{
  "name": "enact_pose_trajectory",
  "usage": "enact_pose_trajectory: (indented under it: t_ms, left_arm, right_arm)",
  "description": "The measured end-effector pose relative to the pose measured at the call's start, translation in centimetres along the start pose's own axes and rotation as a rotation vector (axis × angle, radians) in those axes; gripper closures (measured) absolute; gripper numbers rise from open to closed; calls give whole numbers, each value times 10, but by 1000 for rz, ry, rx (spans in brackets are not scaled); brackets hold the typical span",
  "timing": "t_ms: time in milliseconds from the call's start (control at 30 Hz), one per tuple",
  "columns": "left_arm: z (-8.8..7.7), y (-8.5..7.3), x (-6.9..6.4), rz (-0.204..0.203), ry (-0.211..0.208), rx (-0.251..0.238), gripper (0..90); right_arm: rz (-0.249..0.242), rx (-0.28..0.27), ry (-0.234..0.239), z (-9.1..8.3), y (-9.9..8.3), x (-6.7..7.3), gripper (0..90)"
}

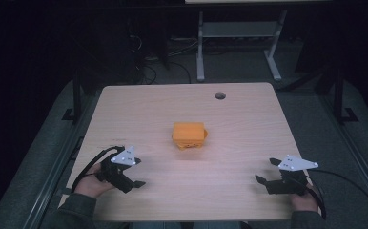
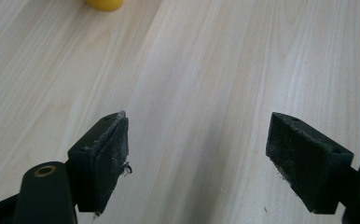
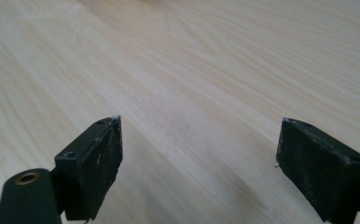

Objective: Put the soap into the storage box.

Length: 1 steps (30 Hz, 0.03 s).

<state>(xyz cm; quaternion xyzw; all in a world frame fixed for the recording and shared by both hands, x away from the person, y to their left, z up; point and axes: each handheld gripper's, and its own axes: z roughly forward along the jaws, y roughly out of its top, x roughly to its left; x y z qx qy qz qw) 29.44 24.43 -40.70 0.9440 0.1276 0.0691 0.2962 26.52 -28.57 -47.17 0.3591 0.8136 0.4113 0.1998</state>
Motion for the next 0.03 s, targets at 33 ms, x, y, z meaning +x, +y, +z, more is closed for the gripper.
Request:
enact_pose_trajectory:
  t_ms: [33]
  left_arm:
    - [0,-3,-1,-16,1,-4,203]
  right_arm:
    - [9,-7,-4,1,1,0,140]
